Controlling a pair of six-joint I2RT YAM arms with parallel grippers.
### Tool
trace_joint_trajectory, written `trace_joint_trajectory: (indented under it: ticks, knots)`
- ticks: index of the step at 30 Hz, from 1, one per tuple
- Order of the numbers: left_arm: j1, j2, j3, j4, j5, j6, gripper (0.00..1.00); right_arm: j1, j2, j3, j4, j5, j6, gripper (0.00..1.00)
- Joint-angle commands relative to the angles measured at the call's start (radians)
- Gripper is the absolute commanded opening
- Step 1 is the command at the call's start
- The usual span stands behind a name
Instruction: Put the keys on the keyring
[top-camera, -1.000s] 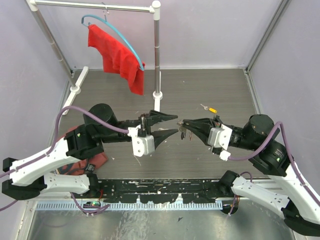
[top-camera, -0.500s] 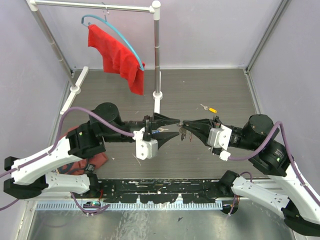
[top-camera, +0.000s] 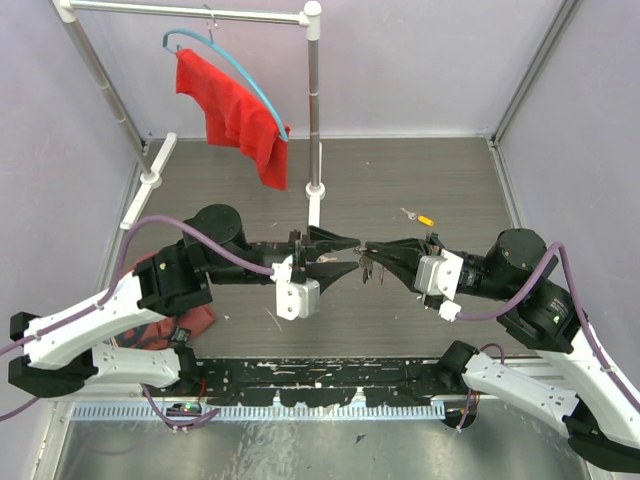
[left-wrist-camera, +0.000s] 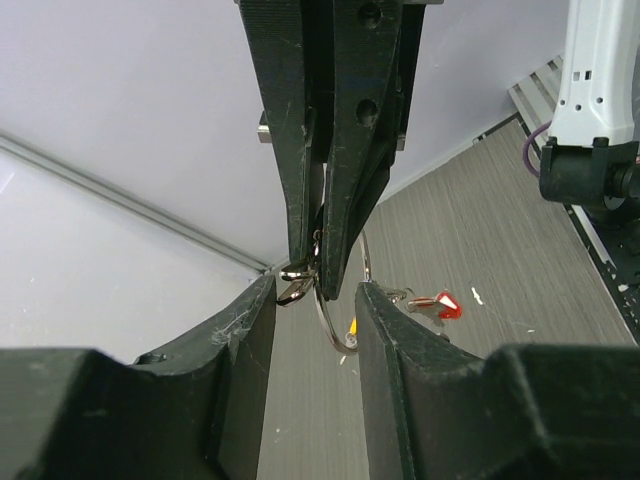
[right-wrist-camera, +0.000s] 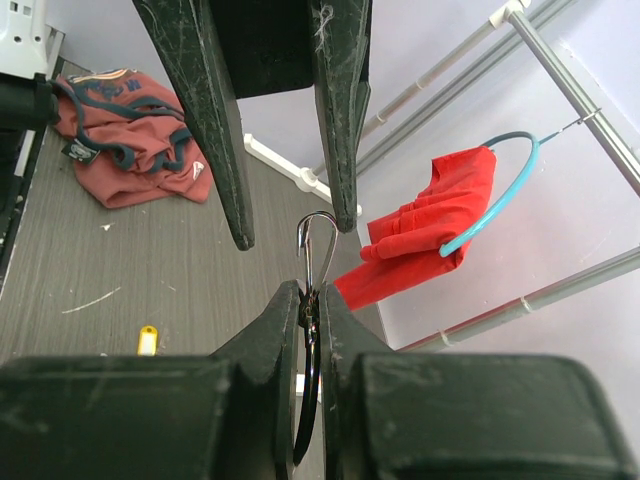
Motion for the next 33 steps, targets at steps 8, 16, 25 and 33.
trace_joint_trajectory:
  ticks: [8, 16, 25, 33]
  knots:
    - [-0.002, 0.004, 0.012, -0.032, -0.041, 0.018, 0.44, 0.002, -0.022, 0.051, 0.078, 0.004, 0.014, 0.01]
    - [-0.001, -0.006, 0.004, -0.069, -0.052, 0.022, 0.41, 0.001, -0.023, 0.049, 0.085, 0.015, 0.02, 0.01]
    - [-0.002, -0.037, -0.003, 0.016, -0.148, -0.144, 0.47, 0.0, -0.009, 0.064, 0.004, 0.11, -0.062, 0.01]
    - [-0.001, -0.09, -0.069, 0.205, -0.189, -0.442, 0.42, 0.001, -0.012, 0.05, -0.083, 0.184, -0.293, 0.01]
